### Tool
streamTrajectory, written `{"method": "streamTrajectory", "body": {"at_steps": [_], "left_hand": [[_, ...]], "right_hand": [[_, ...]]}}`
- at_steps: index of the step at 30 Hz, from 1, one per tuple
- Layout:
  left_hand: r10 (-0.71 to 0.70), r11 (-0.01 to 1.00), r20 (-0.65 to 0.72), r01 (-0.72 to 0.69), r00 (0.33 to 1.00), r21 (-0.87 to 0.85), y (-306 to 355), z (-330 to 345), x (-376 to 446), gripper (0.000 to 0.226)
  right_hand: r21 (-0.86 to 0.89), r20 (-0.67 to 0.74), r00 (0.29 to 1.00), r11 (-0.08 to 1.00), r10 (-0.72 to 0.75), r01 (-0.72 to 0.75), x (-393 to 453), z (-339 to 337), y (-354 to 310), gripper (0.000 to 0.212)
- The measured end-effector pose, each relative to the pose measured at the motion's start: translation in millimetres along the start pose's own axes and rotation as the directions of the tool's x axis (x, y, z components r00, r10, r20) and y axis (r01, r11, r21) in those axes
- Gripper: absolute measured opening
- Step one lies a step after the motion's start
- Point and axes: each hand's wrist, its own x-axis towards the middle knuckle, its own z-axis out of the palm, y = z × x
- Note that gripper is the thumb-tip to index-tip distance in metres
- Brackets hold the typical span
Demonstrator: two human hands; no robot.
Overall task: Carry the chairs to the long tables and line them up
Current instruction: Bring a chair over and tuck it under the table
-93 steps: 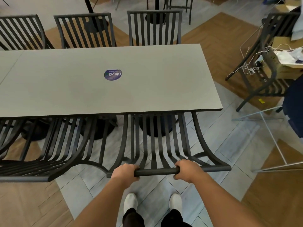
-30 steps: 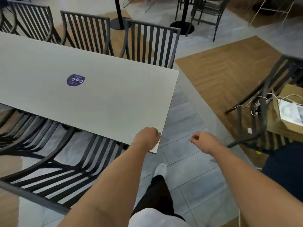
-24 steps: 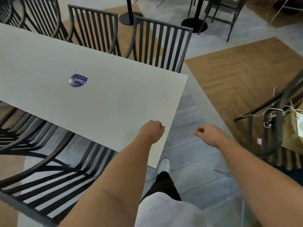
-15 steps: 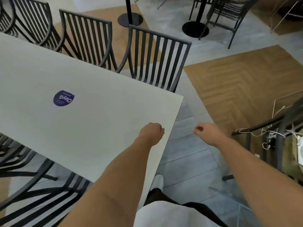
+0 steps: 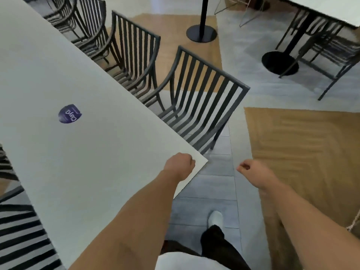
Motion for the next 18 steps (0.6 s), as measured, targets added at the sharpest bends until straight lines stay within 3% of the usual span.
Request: {"method": "streamTrajectory", "body": {"at_steps": [9, 18], "left_hand": [[-0.156, 0.98, -0.062, 0.147, 0.986, -0.138, 92, -2, 51, 0.039], [-0.274, 0.947, -0.126, 0.245, 0.953, -0.206, 119, -46, 143, 0.037]], "right_hand": [[-0.191, 0.087, 0.985, 0.968, -0.148, 0.162, 97, -112, 29, 0.032], [-0.26, 0.135, 0.949, 0.914, -0.286, 0.313, 208, -169, -23, 0.033]]}}
